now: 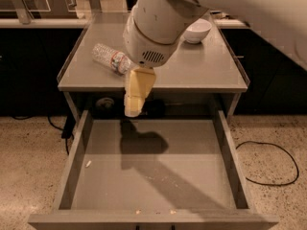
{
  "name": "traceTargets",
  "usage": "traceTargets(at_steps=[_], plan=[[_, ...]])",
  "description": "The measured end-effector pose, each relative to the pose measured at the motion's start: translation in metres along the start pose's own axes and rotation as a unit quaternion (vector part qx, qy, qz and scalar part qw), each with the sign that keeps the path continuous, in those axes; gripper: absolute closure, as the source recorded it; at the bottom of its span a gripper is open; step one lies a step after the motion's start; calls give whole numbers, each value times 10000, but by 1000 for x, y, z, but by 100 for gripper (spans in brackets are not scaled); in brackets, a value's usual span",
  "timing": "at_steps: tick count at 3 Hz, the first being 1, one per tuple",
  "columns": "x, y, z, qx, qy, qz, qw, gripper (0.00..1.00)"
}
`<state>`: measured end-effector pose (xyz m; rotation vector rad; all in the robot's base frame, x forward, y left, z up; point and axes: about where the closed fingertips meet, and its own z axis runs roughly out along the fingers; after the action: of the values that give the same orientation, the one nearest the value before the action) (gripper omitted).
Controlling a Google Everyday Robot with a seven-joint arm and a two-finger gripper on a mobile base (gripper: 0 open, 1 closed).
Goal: Place water bottle into top drawer
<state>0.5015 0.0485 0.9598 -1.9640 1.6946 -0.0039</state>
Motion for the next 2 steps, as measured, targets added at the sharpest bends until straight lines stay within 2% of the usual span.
traceTargets(at_steps=[1,2], plan=[[-3,-21,19,324,-158,-228,9991,0],[-8,-53,47,573,-144,-460,9972,0]])
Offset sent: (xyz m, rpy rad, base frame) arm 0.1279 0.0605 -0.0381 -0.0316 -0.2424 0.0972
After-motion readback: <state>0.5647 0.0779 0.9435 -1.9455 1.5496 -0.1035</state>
